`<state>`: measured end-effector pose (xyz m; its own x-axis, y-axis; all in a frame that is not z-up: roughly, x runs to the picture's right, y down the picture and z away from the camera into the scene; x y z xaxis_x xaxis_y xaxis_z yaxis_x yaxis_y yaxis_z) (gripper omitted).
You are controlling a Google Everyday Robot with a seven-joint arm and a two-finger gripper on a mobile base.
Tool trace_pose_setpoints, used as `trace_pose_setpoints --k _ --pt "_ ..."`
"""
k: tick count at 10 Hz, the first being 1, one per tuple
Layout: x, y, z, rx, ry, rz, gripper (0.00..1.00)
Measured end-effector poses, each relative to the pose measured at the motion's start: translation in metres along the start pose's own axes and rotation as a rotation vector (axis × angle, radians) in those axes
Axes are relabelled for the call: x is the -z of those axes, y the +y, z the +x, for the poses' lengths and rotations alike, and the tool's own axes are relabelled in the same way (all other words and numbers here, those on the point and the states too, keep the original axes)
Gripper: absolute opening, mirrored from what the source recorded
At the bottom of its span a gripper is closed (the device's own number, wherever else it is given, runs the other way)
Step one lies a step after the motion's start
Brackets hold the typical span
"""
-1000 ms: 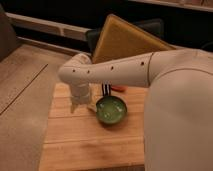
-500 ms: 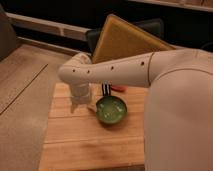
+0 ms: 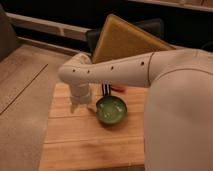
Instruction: Knock the bottle over
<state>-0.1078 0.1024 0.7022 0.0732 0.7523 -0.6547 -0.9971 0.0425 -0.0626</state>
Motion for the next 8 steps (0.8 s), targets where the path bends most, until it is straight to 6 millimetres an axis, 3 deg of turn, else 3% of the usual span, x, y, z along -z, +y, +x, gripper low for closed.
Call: trace_pose_setpoints --k 4,8 --pt "0.001 0.001 -0.002 0.005 -0.003 0.0 0.65" --pt "-0.004 -0.008 -0.039 0.043 0.006 -0.011 0.65"
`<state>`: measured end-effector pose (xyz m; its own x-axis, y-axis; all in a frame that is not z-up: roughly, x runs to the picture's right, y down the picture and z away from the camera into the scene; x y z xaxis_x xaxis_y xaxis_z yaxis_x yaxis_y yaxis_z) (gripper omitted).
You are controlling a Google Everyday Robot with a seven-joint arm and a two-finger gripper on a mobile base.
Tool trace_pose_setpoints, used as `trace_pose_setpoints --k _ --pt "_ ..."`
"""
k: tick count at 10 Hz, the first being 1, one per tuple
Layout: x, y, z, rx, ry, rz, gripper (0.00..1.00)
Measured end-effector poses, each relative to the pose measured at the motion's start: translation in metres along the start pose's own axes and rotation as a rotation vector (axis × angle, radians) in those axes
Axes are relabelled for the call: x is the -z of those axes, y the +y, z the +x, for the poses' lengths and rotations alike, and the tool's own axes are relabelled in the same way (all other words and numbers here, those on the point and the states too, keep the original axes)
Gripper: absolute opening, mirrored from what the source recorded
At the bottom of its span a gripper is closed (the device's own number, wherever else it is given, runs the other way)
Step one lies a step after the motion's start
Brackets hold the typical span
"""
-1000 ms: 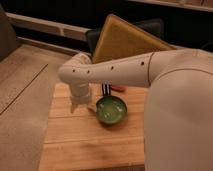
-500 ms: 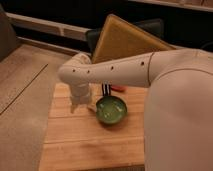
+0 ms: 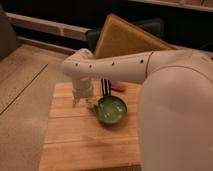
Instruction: Knock the bottle over
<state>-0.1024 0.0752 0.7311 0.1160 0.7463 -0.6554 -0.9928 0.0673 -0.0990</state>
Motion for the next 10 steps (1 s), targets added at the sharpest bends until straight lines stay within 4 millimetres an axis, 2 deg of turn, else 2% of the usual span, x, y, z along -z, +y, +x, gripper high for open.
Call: trace_pose_setpoints --k 5,7,8,10 --pt "-0.044 0.008 -0.032 0.081 0.134 -0.053 0.65" --pt "-0.059 0.003 -0.046 0.104 0.177 -0.061 0.65" --pt "-0.069 -0.004 -0.059 0.123 0.193 -0.058 0.65" --pt "-0.071 -0.013 -0.093 0.178 0.133 -0.045 0.65"
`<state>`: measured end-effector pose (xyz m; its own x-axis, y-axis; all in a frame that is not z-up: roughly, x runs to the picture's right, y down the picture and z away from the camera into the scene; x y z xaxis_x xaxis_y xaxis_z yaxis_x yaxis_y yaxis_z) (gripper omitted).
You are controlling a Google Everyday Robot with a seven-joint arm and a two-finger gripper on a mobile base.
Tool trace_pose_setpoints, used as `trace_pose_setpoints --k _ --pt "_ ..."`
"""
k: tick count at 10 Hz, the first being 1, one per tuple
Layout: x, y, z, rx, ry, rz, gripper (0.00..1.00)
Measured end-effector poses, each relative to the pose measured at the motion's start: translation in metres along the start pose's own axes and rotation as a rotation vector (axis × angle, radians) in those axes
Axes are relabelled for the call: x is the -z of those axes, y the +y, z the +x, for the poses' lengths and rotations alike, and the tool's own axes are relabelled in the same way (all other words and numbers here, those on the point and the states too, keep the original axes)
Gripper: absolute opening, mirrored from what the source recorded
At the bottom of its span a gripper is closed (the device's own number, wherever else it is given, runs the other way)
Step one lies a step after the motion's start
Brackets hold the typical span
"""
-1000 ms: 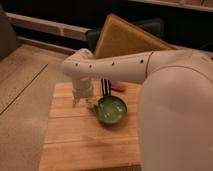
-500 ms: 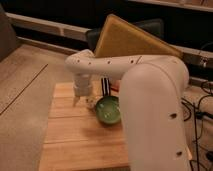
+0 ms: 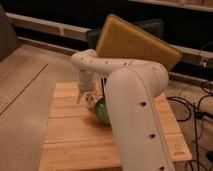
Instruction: Knock the bottle over
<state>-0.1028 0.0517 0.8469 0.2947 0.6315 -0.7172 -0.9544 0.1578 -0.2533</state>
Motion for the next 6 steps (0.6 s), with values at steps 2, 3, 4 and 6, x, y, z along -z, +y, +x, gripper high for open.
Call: trace_pose_setpoints --k 2,3,4,6 --pt "0.016 -0.004 -0.033 0.084 -0.091 0.02 0.65" --pt "0.022 -0.002 -0.041 0.117 -0.117 0.025 0.65" --pt "0.029 0.0 -0.045 0.149 -0.141 0.027 0.65" --pt "0.031 0.0 -0.044 0.161 -0.146 0.029 0.65"
